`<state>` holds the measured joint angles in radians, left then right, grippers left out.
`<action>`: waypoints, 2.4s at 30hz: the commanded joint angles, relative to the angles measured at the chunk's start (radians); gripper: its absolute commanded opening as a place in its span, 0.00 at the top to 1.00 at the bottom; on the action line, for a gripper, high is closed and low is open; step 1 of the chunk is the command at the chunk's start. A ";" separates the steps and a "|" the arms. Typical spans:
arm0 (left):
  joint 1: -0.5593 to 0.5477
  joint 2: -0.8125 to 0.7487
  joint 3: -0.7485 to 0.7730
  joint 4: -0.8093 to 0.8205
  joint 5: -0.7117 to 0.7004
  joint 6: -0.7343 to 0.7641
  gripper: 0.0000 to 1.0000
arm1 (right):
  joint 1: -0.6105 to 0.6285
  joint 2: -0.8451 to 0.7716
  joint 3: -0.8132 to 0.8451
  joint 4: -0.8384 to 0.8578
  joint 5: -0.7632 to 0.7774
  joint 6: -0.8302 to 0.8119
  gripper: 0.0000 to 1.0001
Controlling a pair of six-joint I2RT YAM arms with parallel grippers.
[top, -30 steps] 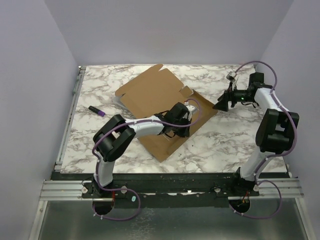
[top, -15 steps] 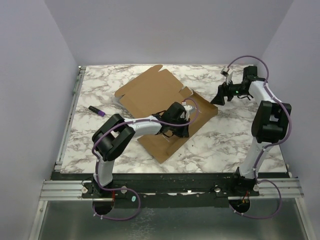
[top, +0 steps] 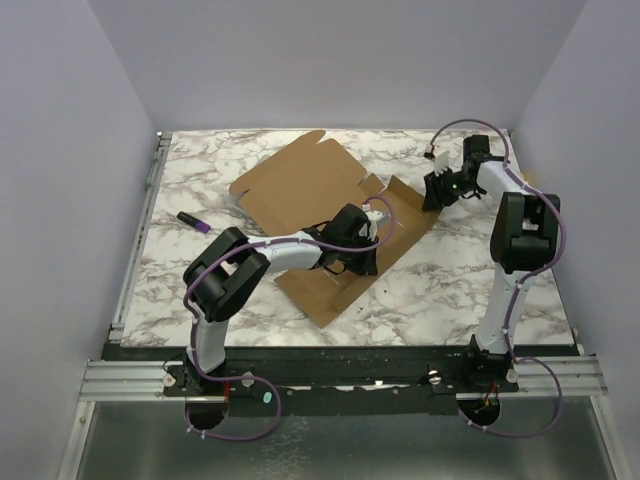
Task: Fold the paper box
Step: Fold the paper box at the center of the board.
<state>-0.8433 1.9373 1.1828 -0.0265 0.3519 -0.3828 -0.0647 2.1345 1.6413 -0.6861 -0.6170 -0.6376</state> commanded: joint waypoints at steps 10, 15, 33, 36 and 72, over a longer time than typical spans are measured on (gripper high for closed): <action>0.022 -0.019 -0.034 -0.030 0.046 -0.081 1.00 | -0.017 -0.125 -0.086 0.105 0.047 0.125 0.46; 0.026 -0.021 -0.034 -0.027 0.058 -0.087 1.00 | -0.019 -0.245 -0.138 0.136 0.017 0.155 0.38; 0.026 -0.031 -0.039 -0.018 0.073 -0.087 1.00 | -0.001 -0.301 -0.367 0.117 -0.026 0.101 0.72; 0.026 -0.032 -0.034 -0.017 0.080 -0.080 1.00 | 0.009 -0.276 -0.353 0.173 0.035 0.140 0.85; -0.014 -0.032 0.059 -0.102 0.106 0.027 1.00 | 0.055 -0.215 -0.348 0.281 0.088 0.130 0.81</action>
<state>-0.8425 1.9320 1.2118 -0.1051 0.4297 -0.3870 -0.0319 1.9205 1.3190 -0.4526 -0.5385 -0.5240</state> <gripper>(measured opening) 0.077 0.178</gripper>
